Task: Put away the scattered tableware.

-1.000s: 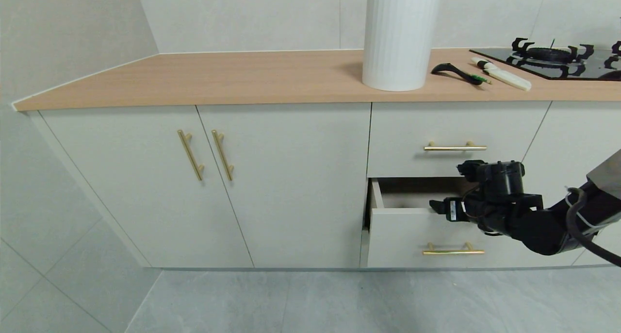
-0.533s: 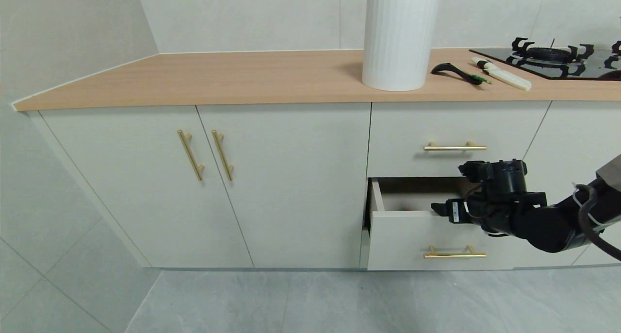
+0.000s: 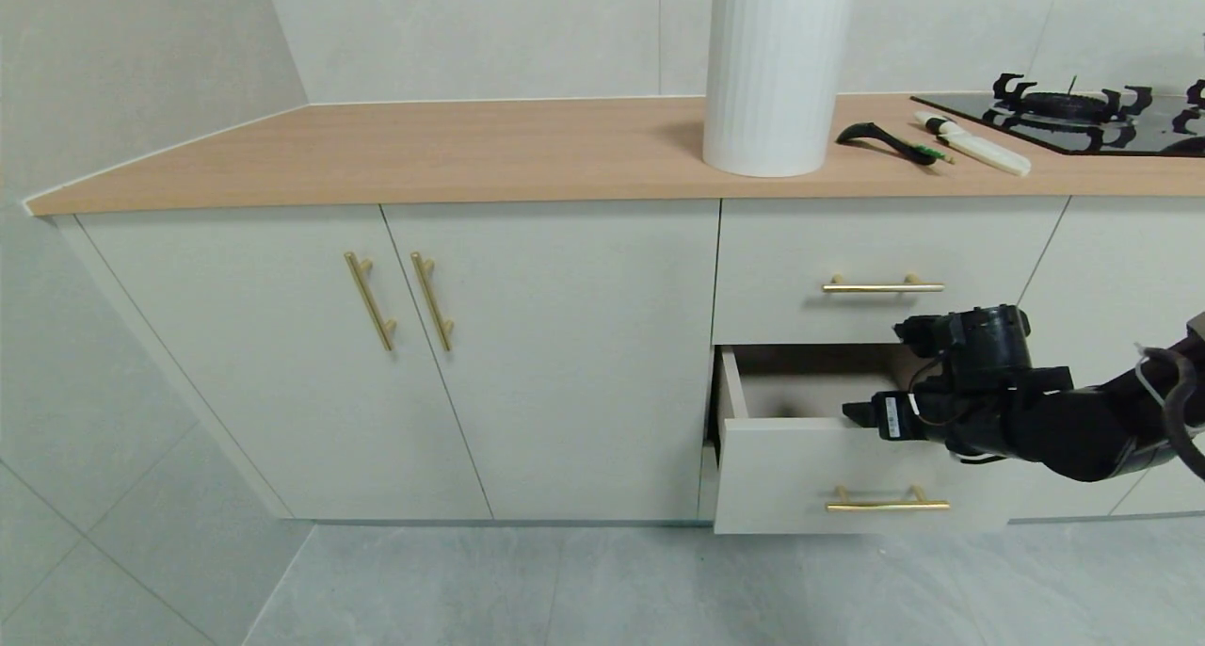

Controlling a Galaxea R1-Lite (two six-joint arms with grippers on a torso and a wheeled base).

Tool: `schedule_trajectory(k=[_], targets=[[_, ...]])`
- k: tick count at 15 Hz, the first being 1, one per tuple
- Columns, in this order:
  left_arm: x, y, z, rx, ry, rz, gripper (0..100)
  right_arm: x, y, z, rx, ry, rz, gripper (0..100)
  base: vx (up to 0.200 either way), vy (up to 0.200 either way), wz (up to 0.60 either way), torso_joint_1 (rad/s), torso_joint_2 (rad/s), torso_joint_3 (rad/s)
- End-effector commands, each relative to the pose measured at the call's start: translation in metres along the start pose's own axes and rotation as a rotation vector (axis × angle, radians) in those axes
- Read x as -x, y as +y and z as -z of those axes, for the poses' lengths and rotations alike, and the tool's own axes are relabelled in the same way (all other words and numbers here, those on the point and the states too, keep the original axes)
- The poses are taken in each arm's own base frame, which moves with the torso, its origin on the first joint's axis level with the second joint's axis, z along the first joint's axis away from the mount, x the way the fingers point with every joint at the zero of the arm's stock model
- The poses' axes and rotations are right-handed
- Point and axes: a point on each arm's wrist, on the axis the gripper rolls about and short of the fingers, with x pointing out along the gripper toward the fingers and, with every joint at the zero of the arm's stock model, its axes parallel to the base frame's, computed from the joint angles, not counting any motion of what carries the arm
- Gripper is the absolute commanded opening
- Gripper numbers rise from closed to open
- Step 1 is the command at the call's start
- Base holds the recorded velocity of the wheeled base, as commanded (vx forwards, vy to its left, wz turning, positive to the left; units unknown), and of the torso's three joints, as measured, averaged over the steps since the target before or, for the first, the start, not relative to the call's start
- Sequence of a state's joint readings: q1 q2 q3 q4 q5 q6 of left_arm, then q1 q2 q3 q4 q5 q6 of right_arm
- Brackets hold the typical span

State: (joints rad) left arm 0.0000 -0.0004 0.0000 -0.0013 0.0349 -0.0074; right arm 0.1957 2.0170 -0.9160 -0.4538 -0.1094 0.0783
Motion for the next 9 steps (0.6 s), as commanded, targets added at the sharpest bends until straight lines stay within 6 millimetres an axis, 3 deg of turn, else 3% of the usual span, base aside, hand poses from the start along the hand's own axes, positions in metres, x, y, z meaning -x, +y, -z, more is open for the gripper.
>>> schedule_trajectory(k=[1, 9], targets=[[0.000, 0.000, 0.000, 0.000, 0.000, 0.000, 100, 0.010, 0.000, -0.004, 0.006, 0.012, -0.020, 100, 0.000, 0.000, 0.00, 0.000, 0.00, 0.000], [0.000, 0.000, 0.000, 0.000, 0.000, 0.000, 100, 0.026, -0.001, 0.006, 0.082, 0.202, -0.029, 100, 0.000, 0.000, 0.00, 0.000, 0.00, 0.000]])
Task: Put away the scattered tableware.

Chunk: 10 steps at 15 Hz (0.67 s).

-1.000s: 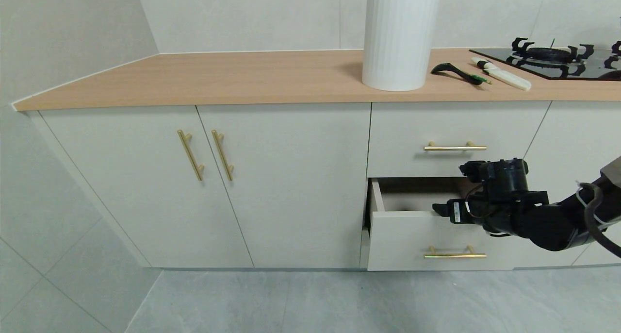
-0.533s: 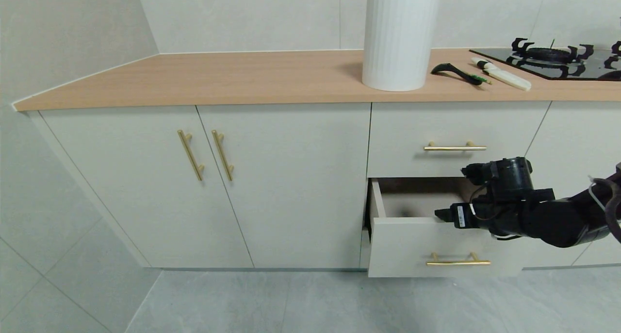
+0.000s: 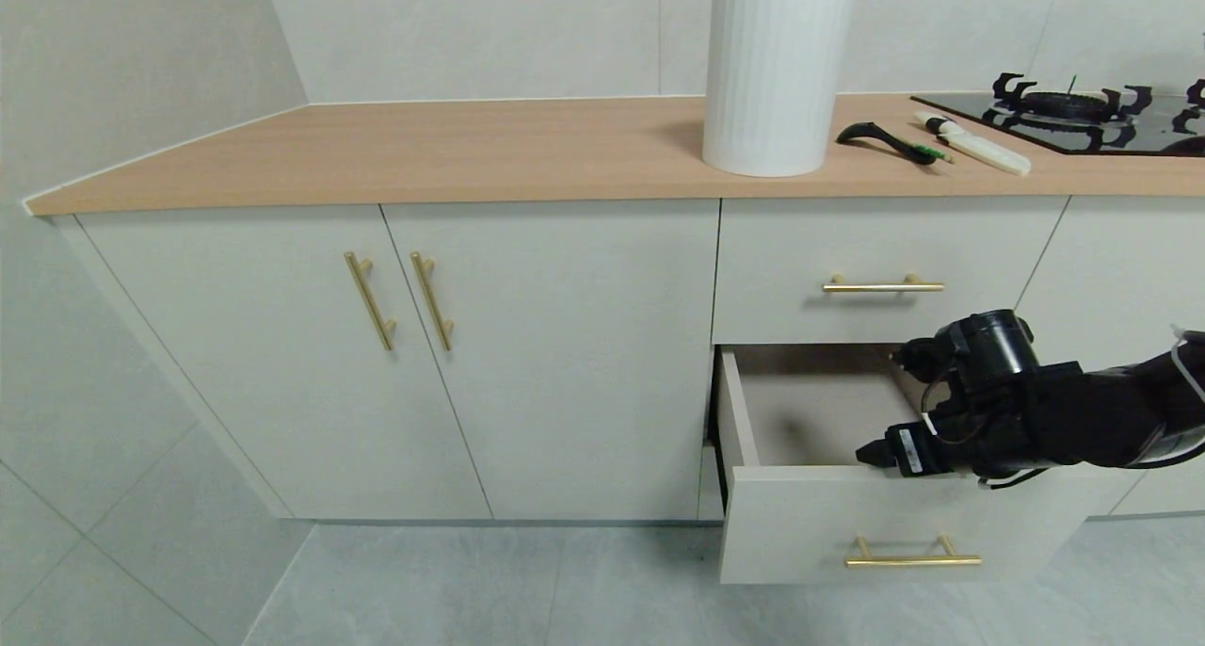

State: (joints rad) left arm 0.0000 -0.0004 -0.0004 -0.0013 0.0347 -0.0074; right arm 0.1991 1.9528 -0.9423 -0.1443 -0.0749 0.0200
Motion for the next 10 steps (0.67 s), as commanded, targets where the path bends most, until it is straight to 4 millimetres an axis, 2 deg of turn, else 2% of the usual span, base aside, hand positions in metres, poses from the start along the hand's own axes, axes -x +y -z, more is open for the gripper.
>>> schedule_trajectory(k=[1, 4, 10], targets=[[0.000, 0.000, 0.000, 0.000, 0.001, -0.001, 100, 0.009, 0.000, -0.001, 0.010, 0.008, -0.021, 100, 0.000, 0.000, 0.00, 0.000, 0.00, 0.000], [0.000, 0.000, 0.000, 0.000, 0.001, -0.001, 100, 0.020, 0.002, 0.005, 0.071, 0.101, -0.039, 100, 0.000, 0.000, 0.00, 0.000, 0.00, 0.000], [0.000, 0.000, 0.000, 0.000, 0.001, -0.001, 100, 0.030, 0.007, 0.016, 0.143, 0.241, -0.055, 100, 0.000, 0.000, 0.00, 0.000, 0.00, 0.000]])
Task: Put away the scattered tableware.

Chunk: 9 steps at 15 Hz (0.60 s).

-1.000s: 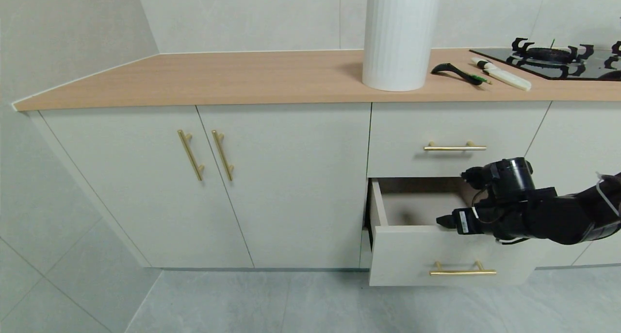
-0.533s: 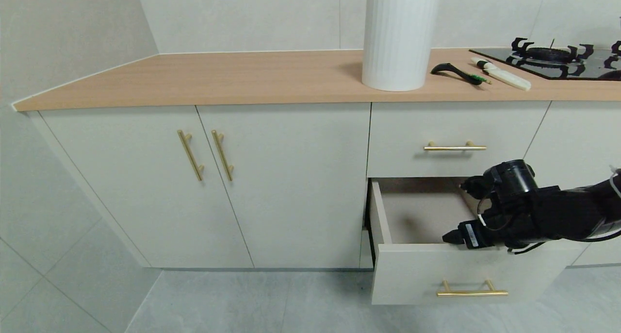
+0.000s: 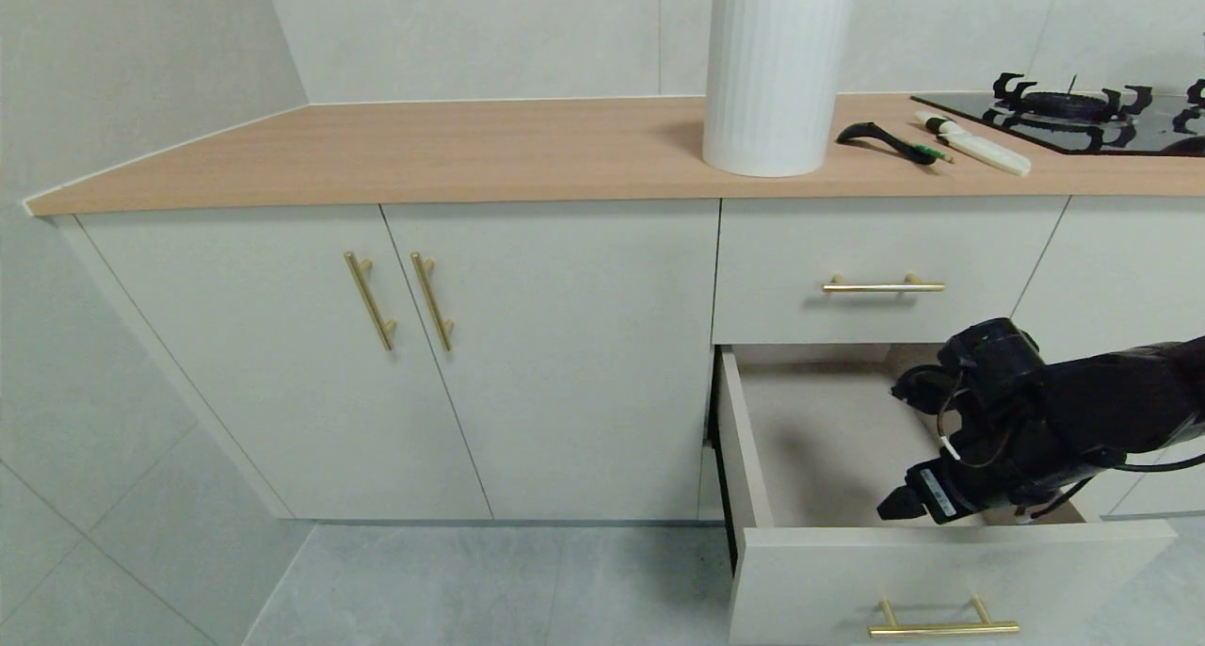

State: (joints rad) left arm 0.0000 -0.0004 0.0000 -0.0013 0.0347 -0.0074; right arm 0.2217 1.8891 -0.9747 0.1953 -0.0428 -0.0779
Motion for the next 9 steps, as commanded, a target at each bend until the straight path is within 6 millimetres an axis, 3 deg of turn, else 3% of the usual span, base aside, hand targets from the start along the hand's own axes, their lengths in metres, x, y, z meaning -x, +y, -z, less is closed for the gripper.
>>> schedule_trajectory(k=[1, 9], targets=[[0.000, 0.000, 0.000, 0.000, 0.000, -0.001, 100, 0.008, 0.002, 0.004, 0.036, 0.040, -0.006, 100, 0.000, 0.000, 0.00, 0.000, 0.00, 0.000], [0.000, 0.000, 0.000, 0.000, 0.000, -0.001, 100, 0.015, 0.020, 0.023, 0.158, 0.251, -0.040, 100, 0.000, 0.000, 0.00, 0.000, 0.00, 0.000]])
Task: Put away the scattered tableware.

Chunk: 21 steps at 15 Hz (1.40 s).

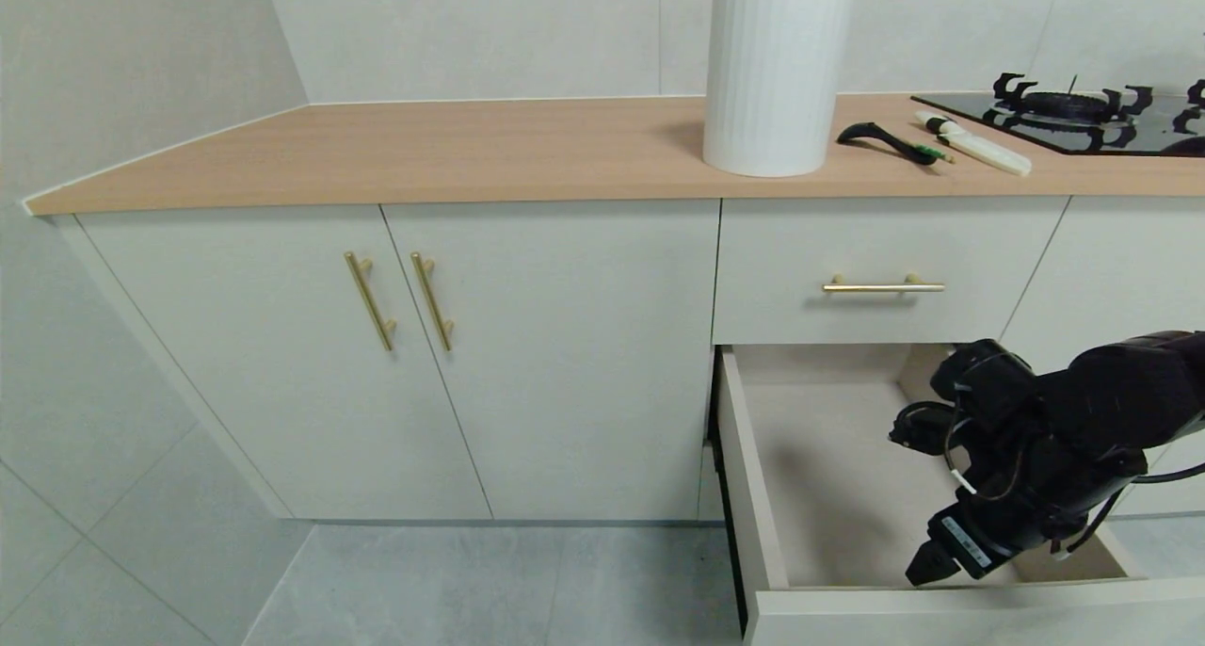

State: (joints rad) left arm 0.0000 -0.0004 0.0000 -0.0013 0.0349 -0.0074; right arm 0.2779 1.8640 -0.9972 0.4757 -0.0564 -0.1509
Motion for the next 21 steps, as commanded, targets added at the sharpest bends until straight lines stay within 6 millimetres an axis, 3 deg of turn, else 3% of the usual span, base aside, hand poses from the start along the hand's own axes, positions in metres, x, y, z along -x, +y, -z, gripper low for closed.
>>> schedule_trajectory(k=[1, 6, 9, 15, 21], targets=[[0.000, 0.000, 0.000, 0.000, 0.000, 0.000, 100, 0.001, 0.006, 0.005, 0.034, 0.046, -0.011, 100, 0.000, 0.000, 0.00, 0.000, 0.00, 0.000], [0.000, 0.000, 0.000, 0.000, 0.000, 0.000, 100, 0.005, 0.006, -0.003, 0.027, 0.016, -0.007, 100, 0.000, 0.000, 0.00, 0.000, 0.00, 0.000], [0.000, 0.000, 0.000, 0.000, 0.000, 0.000, 100, 0.018, -0.005, -0.021, -0.108, -0.174, 0.019, 100, 0.000, 0.000, 0.00, 0.000, 0.00, 0.000], [0.000, 0.000, 0.000, 0.000, 0.000, 0.000, 100, 0.056, -0.017, -0.027, -0.222, -0.450, 0.043, 100, 0.000, 0.000, 0.00, 0.000, 0.00, 0.000], [0.000, 0.000, 0.000, 0.000, 0.000, 0.000, 100, 0.058, -0.020, -0.031, -0.259, -0.634, 0.112, 100, 0.000, 0.000, 0.00, 0.000, 0.00, 0.000]])
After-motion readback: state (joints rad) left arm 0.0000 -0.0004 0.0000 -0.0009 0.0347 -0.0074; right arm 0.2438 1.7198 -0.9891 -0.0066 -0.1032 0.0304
